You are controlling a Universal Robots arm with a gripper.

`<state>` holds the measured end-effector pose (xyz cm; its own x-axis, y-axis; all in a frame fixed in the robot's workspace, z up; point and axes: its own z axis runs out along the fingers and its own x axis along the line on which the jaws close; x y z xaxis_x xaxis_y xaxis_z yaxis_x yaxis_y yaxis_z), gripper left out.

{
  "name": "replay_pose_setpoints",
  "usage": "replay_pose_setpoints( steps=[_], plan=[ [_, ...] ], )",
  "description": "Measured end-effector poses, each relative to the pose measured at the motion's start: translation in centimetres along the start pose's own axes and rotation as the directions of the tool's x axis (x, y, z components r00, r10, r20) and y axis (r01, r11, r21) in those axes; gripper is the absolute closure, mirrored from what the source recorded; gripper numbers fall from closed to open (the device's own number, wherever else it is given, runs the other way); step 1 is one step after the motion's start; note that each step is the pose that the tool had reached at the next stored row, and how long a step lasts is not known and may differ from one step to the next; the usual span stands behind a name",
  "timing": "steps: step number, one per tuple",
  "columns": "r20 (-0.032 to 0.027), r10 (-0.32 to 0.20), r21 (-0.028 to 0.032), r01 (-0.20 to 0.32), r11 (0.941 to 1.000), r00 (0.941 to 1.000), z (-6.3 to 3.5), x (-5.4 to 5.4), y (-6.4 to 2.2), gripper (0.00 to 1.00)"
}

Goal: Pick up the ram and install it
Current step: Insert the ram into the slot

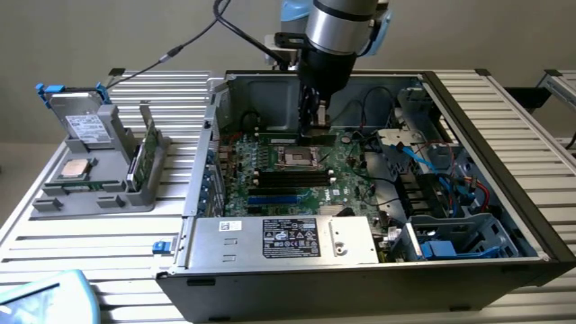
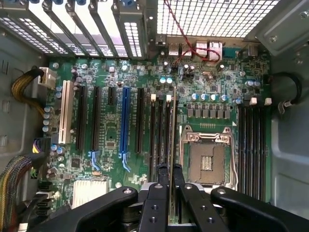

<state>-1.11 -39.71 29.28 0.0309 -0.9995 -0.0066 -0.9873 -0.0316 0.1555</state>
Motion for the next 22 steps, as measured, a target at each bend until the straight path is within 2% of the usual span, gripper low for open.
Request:
replay_pose_setpoints(
  steps=[22],
  plan=[
    [0.0001, 0.0, 0.0, 0.0, 1.0, 1.0, 3.95, 0.0, -0.62, 0.86]
  ],
)
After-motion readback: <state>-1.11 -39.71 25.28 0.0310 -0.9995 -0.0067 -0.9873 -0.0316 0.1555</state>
